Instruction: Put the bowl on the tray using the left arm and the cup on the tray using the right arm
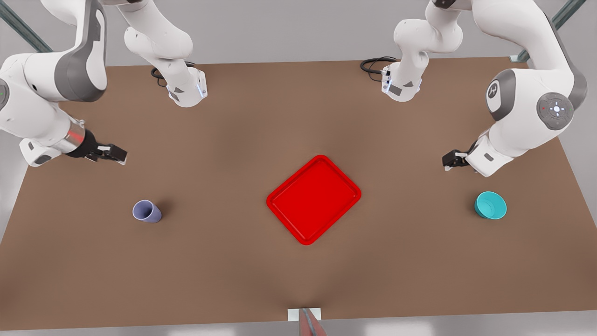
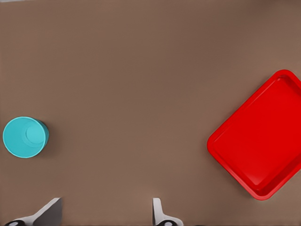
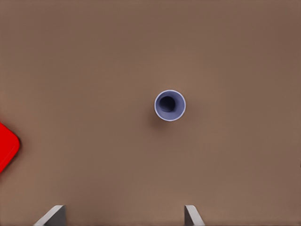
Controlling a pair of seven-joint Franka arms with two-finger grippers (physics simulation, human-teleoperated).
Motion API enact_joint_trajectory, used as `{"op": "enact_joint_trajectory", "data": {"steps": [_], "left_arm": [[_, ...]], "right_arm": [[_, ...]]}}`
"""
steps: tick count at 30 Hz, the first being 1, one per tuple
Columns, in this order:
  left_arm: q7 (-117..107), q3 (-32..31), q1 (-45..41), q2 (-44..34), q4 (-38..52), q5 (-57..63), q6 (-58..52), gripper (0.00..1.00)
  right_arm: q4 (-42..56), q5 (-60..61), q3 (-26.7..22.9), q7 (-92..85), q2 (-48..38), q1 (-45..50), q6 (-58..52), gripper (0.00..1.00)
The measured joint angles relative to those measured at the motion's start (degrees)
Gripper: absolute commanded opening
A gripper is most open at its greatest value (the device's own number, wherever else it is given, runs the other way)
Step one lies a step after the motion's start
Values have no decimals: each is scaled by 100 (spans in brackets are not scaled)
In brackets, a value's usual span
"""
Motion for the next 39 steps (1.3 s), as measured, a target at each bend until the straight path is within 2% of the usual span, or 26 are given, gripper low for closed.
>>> {"op": "enact_joint_trajectory", "data": {"steps": [3, 4, 6, 7, 10, 15, 21, 34, 35, 36, 37, 39], "left_arm": [[-185, 319, 203, 470, -41, -2, 68, 100], [-5, 308, 770, 751, -70, -24, 319, 100], [1933, 320, 1833, 1378, -98, -279, 780, 100], [2808, 324, 2353, 1513, -457, -420, 1246, 100], [4162, 323, 2893, 1946, -921, -892, 2090, 100], [4100, 331, 3141, 2446, -1024, -1472, 2833, 100], [3565, 374, 3199, 2736, -963, -2008, 3094, 100], [3541, 393, 3290, 3282, -893, -2374, 3659, 100], [3539, 393, 3283, 3290, -893, -2379, 3657, 88], [3490, 393, 3283, 3291, -893, -2384, 3657, 58], [3391, 393, 3283, 3291, -893, -2387, 3618, 44], [3372, 384, 3282, 3291, -893, -2394, 3568, 41]], "right_arm": [[-4, 0, 0, 0, 0, 26, 8, 100], [3, 0, 1, 0, 0, 45, 9, 100], [3, 0, 1, 0, 0, 66, 18, 100], [3, 0, 1, 0, 0, 61, 18, 100], [8, 0, 0, 0, 9, 21, 26, 100], [12, 0, 0, 0, 9, 46, 35, 100], [12, 0, 0, 0, 9, 20, 35, 100], [12, 8, 0, 0, 17, 25, 35, 100], [12, 9, -2, 0, 17, 30, 35, 100], [12, 9, 0, 0, 17, 30, 35, 100], [12, 9, 0, 0, 17, 30, 35, 100], [12, 8, -8, 0, 17, 32, 35, 100]]}}
